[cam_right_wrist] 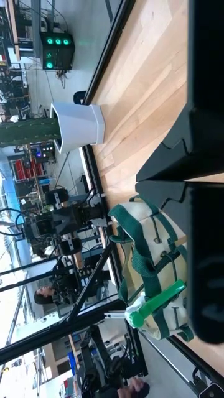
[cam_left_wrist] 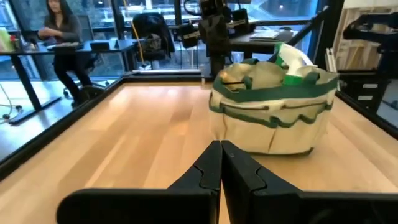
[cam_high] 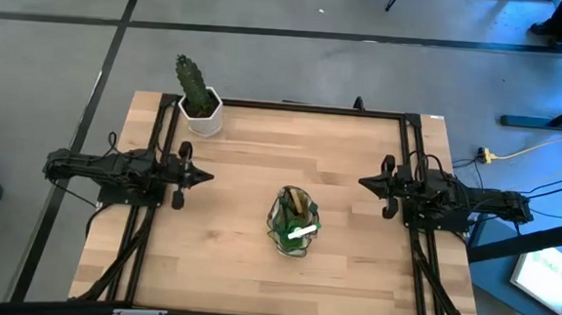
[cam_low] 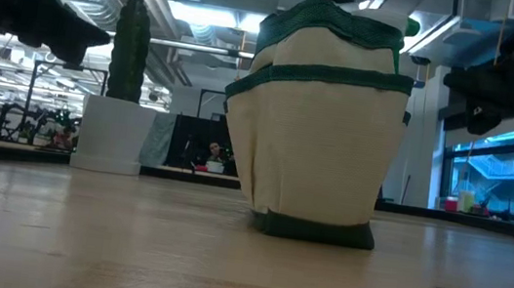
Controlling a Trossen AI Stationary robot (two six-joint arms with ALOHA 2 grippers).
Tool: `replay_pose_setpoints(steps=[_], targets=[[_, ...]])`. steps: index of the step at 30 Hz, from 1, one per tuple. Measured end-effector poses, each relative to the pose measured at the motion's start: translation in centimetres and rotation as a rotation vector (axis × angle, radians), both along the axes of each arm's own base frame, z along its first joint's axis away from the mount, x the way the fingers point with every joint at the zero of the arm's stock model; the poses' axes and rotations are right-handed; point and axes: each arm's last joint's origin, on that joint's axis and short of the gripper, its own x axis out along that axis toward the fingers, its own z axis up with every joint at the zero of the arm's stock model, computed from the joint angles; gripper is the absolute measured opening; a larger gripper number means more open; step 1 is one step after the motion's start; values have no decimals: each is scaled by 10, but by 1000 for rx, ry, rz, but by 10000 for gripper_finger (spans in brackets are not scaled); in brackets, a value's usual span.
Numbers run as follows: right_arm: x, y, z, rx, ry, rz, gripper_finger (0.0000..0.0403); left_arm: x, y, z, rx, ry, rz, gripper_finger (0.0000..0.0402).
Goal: Pick & Place Garden tools in Gardening bag
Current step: Return to Home Position
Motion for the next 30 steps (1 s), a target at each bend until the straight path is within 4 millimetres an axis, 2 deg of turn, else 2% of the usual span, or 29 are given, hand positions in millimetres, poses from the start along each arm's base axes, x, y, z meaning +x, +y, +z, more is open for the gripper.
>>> replay_pose_setpoints(steps=[30], targets=[[0,0,0,0,0,1,3,1,0,-1,-36,17,8,3]])
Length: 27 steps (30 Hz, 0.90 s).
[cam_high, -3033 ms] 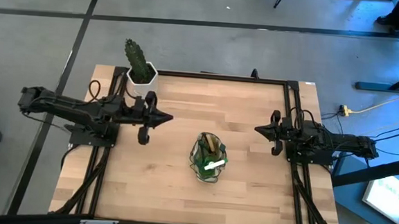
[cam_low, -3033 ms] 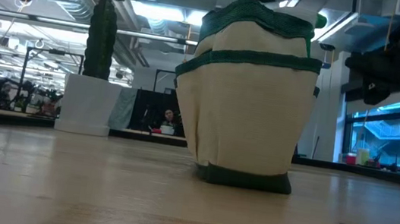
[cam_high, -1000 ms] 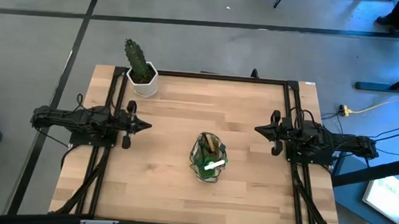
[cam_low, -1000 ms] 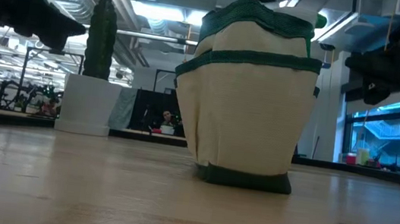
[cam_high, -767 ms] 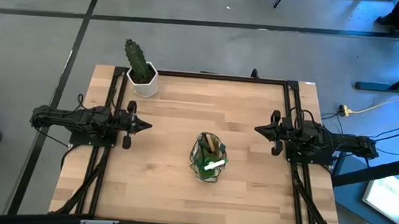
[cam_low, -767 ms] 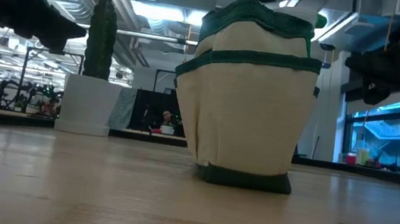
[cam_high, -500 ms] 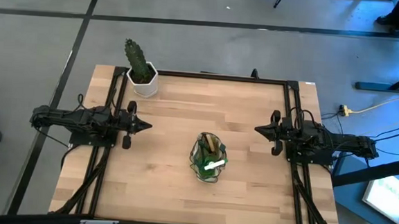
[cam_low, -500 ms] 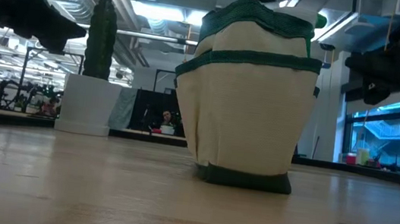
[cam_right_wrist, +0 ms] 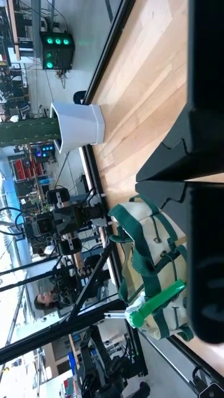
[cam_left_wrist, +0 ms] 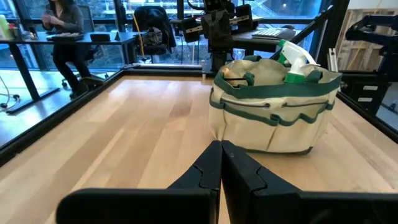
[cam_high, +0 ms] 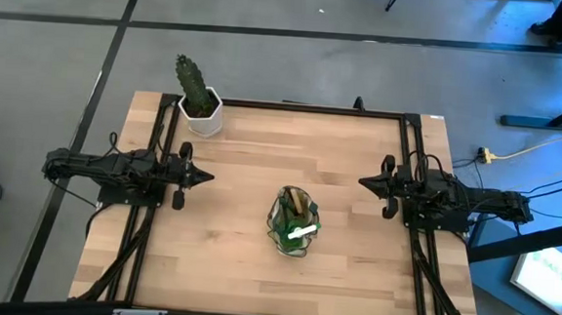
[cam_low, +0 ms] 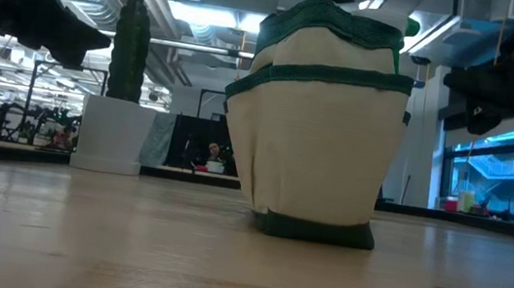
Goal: Pick & Place Garden tools in Gardening bag
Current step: Return to Home Position
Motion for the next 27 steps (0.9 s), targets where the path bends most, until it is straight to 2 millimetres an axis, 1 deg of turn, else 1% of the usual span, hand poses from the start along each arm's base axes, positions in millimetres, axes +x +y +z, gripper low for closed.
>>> replay_pose_setpoints(steps=[27], targets=[[0,0,0,0,0,1,3,0,0,0,0,0,0,5]])
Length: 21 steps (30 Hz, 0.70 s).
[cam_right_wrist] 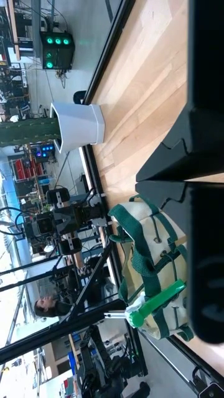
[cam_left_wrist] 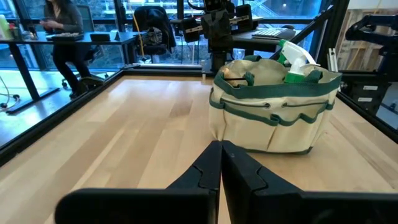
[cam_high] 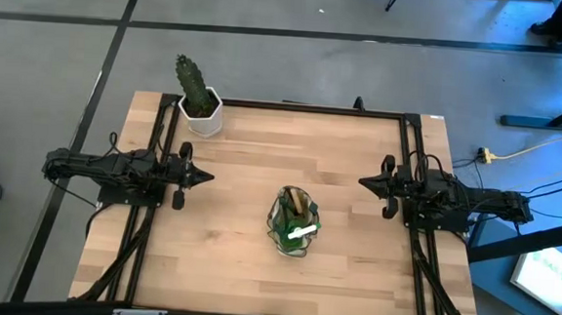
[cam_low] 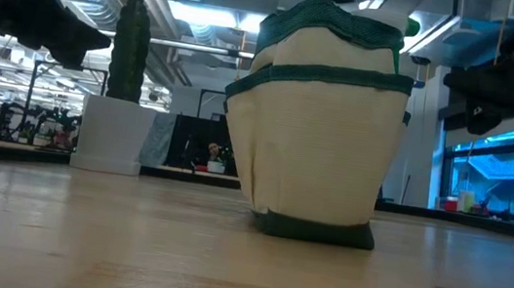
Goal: Pick & Place Garden tools in Gardening bag
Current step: Return to Home Position
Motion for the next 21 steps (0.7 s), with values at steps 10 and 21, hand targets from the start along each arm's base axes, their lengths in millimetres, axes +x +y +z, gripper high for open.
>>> replay_pose_setpoints(steps=[10,21], targets=[[0,0,0,0,0,0,3,0,0,0,0,0,0,6],[0,0,0,0,0,0,3,0,0,0,0,1,0,4]])
